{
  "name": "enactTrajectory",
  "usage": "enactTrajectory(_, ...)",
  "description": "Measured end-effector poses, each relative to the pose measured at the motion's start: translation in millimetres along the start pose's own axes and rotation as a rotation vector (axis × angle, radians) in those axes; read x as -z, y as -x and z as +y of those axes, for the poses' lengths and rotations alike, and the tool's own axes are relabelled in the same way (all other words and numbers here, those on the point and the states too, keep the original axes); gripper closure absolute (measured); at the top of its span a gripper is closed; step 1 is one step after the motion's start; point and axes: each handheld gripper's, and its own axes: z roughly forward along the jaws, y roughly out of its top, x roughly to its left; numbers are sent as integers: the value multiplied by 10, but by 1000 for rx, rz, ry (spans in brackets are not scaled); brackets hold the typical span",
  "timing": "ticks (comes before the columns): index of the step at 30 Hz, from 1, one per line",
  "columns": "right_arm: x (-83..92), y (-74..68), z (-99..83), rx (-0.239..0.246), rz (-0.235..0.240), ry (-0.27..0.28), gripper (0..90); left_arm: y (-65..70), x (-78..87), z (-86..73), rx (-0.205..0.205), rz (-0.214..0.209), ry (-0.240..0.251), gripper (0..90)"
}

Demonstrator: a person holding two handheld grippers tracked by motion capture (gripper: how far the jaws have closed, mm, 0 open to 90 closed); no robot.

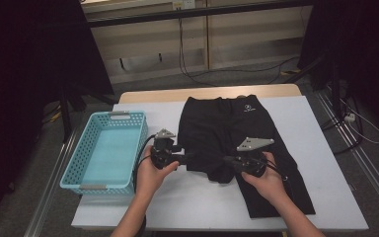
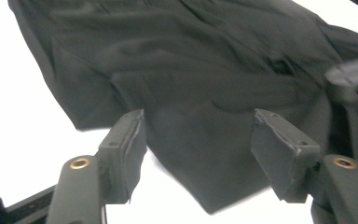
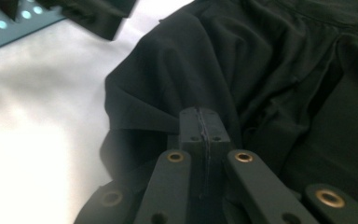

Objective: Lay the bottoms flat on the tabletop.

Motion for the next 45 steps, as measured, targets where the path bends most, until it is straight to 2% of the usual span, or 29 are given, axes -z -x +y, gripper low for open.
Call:
enactTrajectory(5, 8, 43, 1, -19, -22, 19, 896, 98, -104, -191, -11, -24, -71, 408)
enactTrajectory(6, 4, 41, 3, -21, -18, 21, 897, 107, -140, -214, -27, -20, -81, 417)
enactTrajectory(9, -12, 20, 0, -16, -10, 17, 888, 130, -205, -227, -48, -15, -81, 501)
enactTrajectory(10, -19, 11, -1, -11, -6, 15, 882, 141, -211, -218, -66, -24, -88, 536)
enactTrajectory(11, -23, 3, -1, -6, -4, 12, 868, 155, -225, -214, -63, -47, -88, 616)
enactTrajectory(14, -29, -23, -2, 3, 4, 1, 794, 201, -264, -194, -99, -49, -101, 739)
enactTrajectory(15, -28, -34, -3, -1, 9, -4, 753, 209, -270, -182, -97, -53, -108, 788)
enactTrajectory(17, -2, -62, -3, 5, 8, -1, 720, 209, -276, -170, -63, -82, -116, 861)
enactTrajectory(21, 119, -128, -2, 11, 10, 31, 620, 229, -166, -106, -39, -117, -100, 870)
enactTrajectory(25, 209, -219, -17, 42, 50, 27, 616, 185, 4, -41, 2, -129, -55, 871)
enactTrajectory(27, 188, -271, -28, 67, 82, -9, 632, 143, 56, -39, 23, -130, -47, 871)
enactTrajectory(31, 24, -351, -131, 105, 72, -102, 584, 62, 117, -31, 52, -130, -24, 871)
enactTrajectory(34, -69, -358, -166, 122, 63, -133, 598, 18, 154, -21, 62, -137, -16, 871)
enactTrajectory(35, -102, -354, -174, 127, 59, -144, 621, 13, 164, -20, 68, -131, -7, 871)
enactTrajectory(36, -122, -351, -177, 137, 57, -145, 683, 1, 179, -18, 70, -133, -3, 872)
enactTrajectory(37, -126, -348, -169, 143, 69, -141, 791, -7, 189, -16, 70, -133, -5, 872)
enactTrajectory(39, -113, -345, -153, 151, 73, -146, 867, -29, 215, -15, 77, -131, 2, 876)
enactTrajectory(42, -30, -319, -126, 141, 92, -135, 886, -64, 263, -19, 92, -124, 15, 876)
enactTrajectory(45, 122, -260, -83, 118, 96, -85, 888, -108, 309, -32, 97, -119, 7, 876)
